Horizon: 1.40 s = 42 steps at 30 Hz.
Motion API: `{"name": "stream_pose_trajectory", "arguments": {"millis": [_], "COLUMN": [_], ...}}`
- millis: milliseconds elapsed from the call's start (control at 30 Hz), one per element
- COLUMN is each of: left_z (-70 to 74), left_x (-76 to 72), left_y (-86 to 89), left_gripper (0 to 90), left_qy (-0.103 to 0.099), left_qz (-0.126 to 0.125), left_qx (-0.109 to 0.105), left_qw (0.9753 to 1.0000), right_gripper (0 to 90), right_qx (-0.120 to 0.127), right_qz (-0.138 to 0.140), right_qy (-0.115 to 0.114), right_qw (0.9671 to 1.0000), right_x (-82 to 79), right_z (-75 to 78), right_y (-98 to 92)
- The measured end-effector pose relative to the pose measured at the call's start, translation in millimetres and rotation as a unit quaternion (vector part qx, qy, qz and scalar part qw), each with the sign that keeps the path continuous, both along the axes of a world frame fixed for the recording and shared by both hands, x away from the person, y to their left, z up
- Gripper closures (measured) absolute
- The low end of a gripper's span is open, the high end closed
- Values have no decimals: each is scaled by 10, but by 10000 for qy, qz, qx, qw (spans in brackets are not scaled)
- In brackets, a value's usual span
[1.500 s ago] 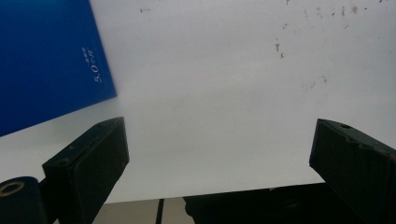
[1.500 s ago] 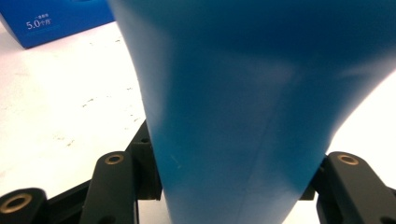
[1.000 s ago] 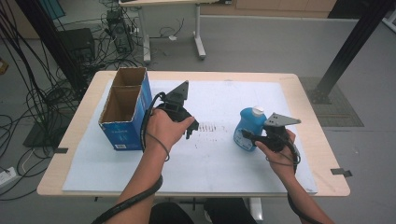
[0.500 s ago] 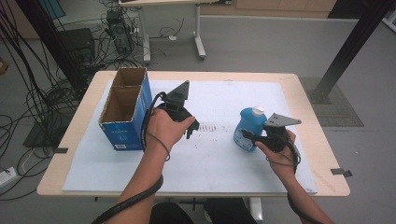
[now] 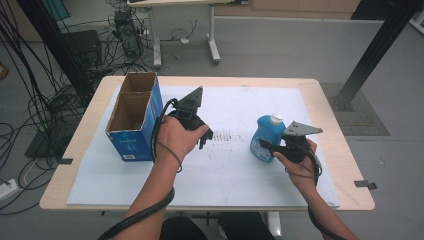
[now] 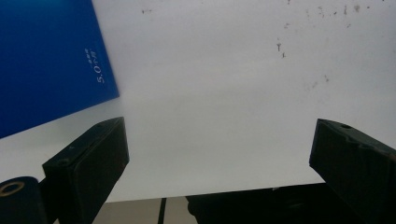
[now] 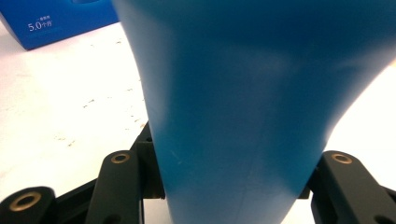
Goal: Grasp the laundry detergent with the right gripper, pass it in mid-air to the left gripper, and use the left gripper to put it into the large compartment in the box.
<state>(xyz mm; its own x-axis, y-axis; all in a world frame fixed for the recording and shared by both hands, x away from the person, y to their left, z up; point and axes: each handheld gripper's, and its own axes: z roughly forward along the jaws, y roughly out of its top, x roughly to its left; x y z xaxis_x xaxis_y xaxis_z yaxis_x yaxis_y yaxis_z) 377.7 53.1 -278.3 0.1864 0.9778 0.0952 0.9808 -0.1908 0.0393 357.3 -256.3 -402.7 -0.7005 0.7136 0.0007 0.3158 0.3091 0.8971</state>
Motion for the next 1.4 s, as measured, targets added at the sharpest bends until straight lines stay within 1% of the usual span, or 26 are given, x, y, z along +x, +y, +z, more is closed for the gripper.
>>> {"name": "stream_pose_trajectory", "arguments": {"millis": [333,533,967,1200,1400], "left_z": [-4,2,-16,14,12], "left_x": [0,-3,-1,7,8], "left_y": [-10,-11,-11,-12,-13], "left_gripper": [51,51,51,51,51], "left_qy": [11,-20,20,2,0], "left_qz": [-23,-6,-18,-26,-38], "left_qx": [31,21,64,55,53], "left_qw": [10000,10000,10000,10000,10000], "right_gripper": [465,465,465,464,464], "right_qx": [6,3,5,4,5], "right_qz": [0,1,-4,-5,-2], "right_qy": [-4,-6,-11,-6,-8], "right_qw": [10000,10000,10000,10000,10000], "right_x": [1,0,-1,-1,0], "right_z": [-1,-1,-2,0,-1], "right_y": [0,0,1,2,0]}}
